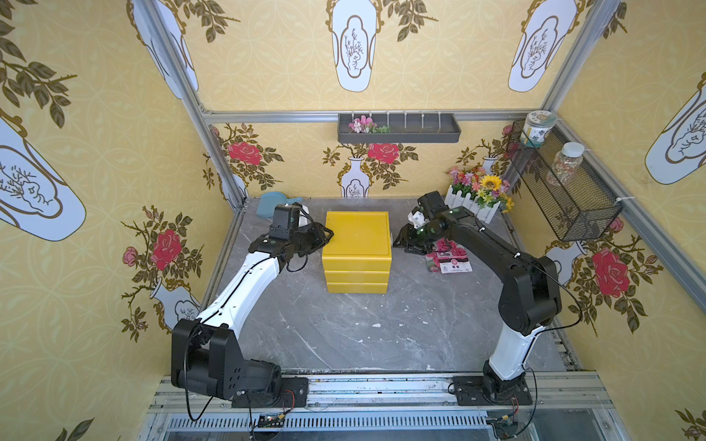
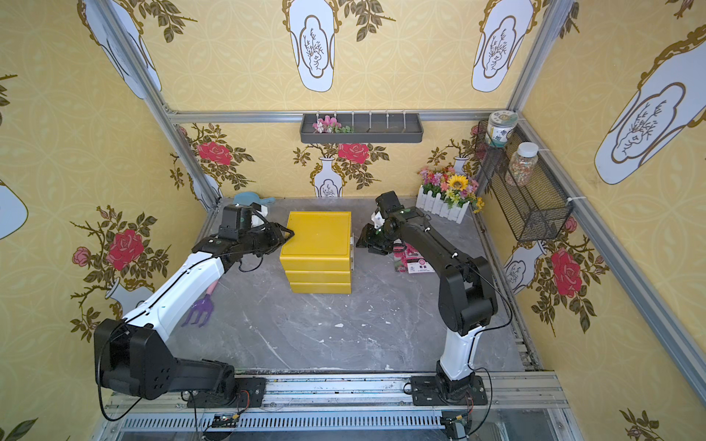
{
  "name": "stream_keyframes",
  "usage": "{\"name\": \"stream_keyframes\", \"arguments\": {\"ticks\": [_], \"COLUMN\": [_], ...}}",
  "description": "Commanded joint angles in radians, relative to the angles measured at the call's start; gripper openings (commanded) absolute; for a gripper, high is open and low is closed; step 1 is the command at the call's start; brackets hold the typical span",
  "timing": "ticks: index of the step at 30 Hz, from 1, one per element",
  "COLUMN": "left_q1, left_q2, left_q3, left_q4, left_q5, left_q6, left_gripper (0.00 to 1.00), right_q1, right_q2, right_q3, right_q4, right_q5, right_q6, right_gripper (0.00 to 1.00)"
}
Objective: Take the seed bags out of the drawer
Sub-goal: Open the drawer in the storage box.
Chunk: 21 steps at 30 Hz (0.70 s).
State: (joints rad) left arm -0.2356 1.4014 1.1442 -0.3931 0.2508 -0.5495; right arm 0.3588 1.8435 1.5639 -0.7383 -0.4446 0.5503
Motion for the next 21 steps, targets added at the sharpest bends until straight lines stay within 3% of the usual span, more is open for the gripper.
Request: {"name": "stream_keyframes", "arguments": {"ticks": [1, 12, 21], "left_q1": [0.000, -0.001, -0.001], "left_q2": [0.013, 0.002, -0.001], "left_q3": [-0.012, -0.028, -0.032], "left_q4": [-0.114, -0.114, -0.114], "left_q5": [-0.025, -0.027, -0.028], "left_q6": [0.019, 0.016, 0.014], "left_gripper": [0.43, 0.43, 0.43], "right_q1": [0.014, 0.036, 0.040], "right_q2": [0.020, 0.071, 0.089], "right_q3": [0.017, 0.042, 0.044], "right_q4": [0.031, 0.036, 0.022], "right_q5": [-0.013, -0.008, 0.021], "right_q6": [0.008, 0.015, 0.002], "right_gripper": [0.51, 0.47, 0.34]}}
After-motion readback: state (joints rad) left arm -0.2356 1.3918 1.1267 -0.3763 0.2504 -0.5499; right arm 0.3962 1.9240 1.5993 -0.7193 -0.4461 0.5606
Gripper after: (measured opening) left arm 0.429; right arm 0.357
